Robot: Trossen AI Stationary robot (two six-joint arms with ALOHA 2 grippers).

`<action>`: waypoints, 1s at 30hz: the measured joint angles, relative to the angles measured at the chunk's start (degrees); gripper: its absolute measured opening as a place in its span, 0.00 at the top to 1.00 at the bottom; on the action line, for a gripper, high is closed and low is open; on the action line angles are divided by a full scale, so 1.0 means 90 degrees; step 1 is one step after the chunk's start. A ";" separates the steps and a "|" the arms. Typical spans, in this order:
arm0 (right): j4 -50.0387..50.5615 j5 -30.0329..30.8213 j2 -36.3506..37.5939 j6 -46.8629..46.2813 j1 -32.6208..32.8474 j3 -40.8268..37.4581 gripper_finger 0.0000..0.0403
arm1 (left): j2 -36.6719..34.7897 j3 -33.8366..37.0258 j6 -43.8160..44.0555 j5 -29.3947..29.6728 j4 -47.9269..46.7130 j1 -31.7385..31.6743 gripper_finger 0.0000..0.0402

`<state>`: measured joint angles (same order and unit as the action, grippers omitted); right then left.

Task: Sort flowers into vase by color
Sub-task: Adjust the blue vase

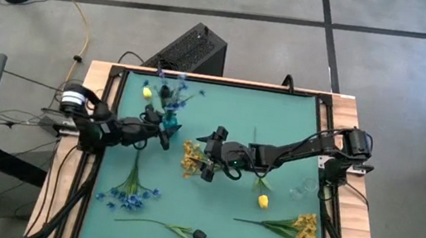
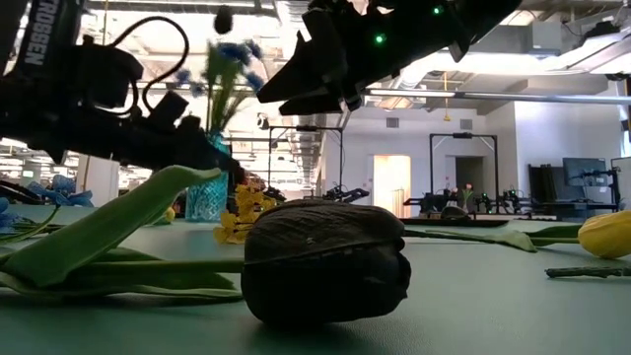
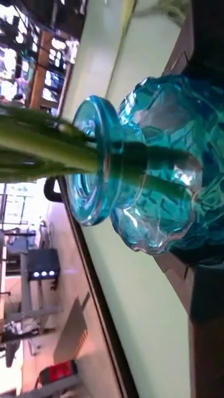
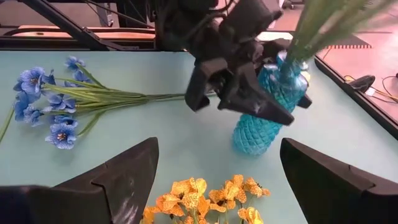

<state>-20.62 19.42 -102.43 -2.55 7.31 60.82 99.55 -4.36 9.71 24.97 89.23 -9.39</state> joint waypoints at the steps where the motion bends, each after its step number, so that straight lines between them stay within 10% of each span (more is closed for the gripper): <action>1: 0.0002 0.0000 0.0000 0.0002 0.0000 0.0000 0.10 | 0.0106 -0.0030 0.0000 0.0015 0.0031 0.0000 0.41; 30: 0.0036 -0.0015 -0.0002 -0.0002 0.0012 0.0000 0.10 | 0.0608 -0.0463 -0.0335 -0.0473 -0.0174 0.0002 0.26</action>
<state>-20.29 19.29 -102.45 -2.57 7.42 60.82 105.02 -8.54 6.70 20.71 87.66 -9.37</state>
